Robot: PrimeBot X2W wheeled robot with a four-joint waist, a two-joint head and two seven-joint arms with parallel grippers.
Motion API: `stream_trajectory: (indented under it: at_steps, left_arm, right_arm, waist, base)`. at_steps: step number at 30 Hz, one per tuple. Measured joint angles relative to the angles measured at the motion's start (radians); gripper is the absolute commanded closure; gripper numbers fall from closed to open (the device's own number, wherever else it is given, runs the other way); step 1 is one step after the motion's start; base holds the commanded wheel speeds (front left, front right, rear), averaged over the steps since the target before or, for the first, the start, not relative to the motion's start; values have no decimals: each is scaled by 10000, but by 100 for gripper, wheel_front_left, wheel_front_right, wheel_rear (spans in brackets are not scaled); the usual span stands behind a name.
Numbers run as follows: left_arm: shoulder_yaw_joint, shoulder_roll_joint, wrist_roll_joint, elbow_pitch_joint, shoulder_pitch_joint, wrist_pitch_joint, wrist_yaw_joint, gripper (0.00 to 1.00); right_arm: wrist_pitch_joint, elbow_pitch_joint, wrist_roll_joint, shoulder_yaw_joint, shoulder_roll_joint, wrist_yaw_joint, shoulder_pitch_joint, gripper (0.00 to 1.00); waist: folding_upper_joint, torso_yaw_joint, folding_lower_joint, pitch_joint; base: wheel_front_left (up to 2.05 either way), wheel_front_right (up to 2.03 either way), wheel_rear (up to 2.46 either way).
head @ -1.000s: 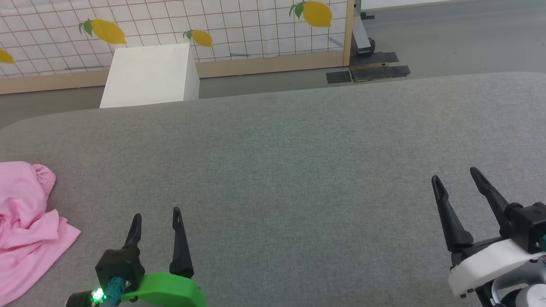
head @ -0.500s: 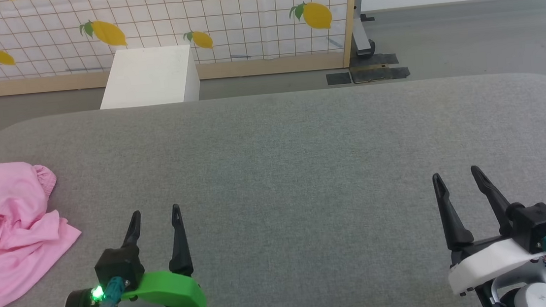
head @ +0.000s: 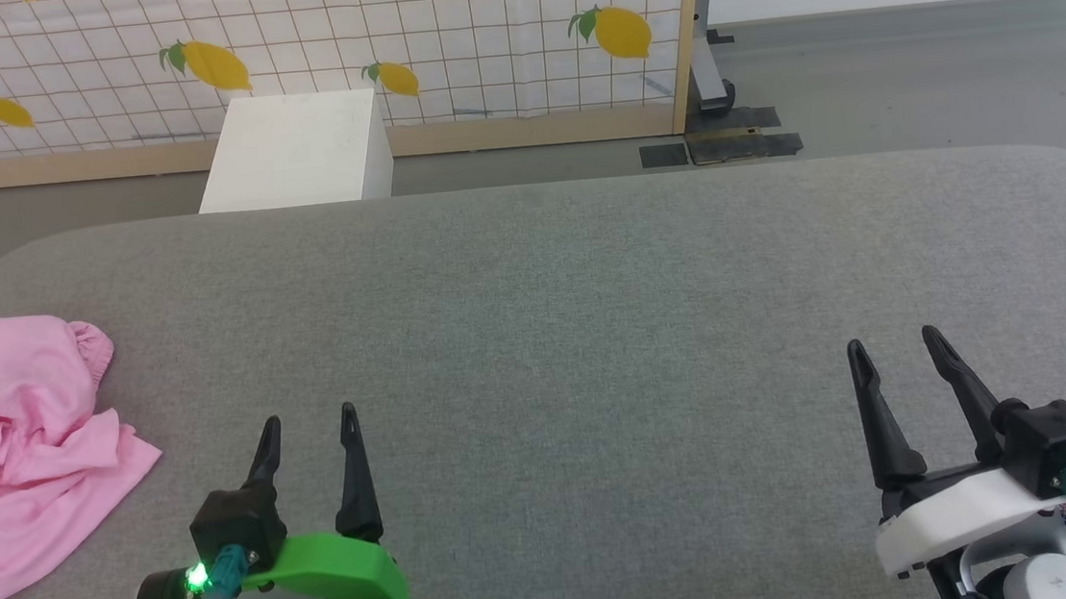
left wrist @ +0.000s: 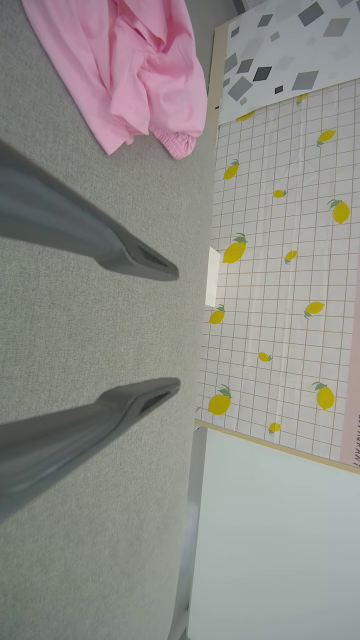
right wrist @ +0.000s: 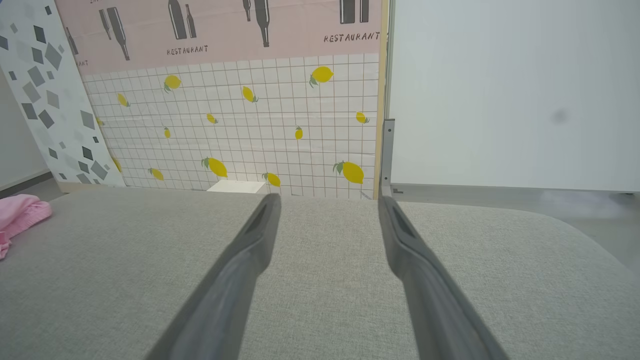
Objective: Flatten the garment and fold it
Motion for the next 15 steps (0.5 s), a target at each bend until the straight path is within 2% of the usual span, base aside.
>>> stream_trajectory:
  at_steps: [15]
  left_arm:
    - [-307,280,-178,88,-114,-146,322,0]
  right_arm:
    - [-217,194,127,-2,2,0,-114,0]
  waist:
    - [0,27,0,5]
  base:
    - [0,0,0]
